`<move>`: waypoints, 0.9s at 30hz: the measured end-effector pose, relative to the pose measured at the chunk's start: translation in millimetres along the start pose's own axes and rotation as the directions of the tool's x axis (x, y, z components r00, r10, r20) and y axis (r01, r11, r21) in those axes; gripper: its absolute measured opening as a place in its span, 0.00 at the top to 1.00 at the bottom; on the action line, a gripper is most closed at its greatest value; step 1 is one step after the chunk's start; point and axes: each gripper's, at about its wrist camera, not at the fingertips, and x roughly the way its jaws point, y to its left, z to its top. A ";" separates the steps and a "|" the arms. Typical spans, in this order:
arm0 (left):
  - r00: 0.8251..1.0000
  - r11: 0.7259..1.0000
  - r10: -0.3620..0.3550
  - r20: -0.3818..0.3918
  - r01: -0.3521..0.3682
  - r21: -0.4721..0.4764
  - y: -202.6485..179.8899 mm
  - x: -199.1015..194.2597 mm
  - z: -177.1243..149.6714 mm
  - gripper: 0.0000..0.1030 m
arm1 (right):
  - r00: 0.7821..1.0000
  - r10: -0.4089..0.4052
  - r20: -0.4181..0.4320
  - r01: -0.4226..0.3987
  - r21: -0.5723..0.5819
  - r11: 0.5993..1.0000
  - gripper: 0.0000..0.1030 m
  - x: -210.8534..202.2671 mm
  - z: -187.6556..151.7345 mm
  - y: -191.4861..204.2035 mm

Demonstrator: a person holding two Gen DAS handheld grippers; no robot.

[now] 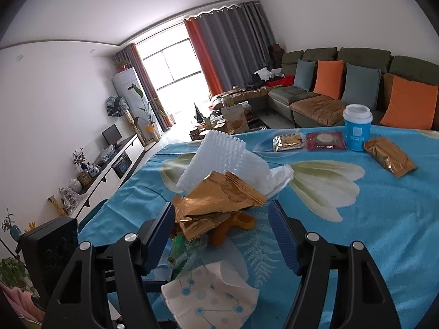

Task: Collect trash
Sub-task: 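Move both grippers back to the trash pile on the table, then grasp the white blue-patterned cup with the left gripper while the right grasps the clear wrapper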

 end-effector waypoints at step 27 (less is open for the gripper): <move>0.997 0.987 0.071 0.043 -0.077 0.144 -9.5 -22.1 -13.3 0.94 | 0.974 0.101 -0.203 -0.116 -0.061 0.991 0.57 37.6 -30.5 30.9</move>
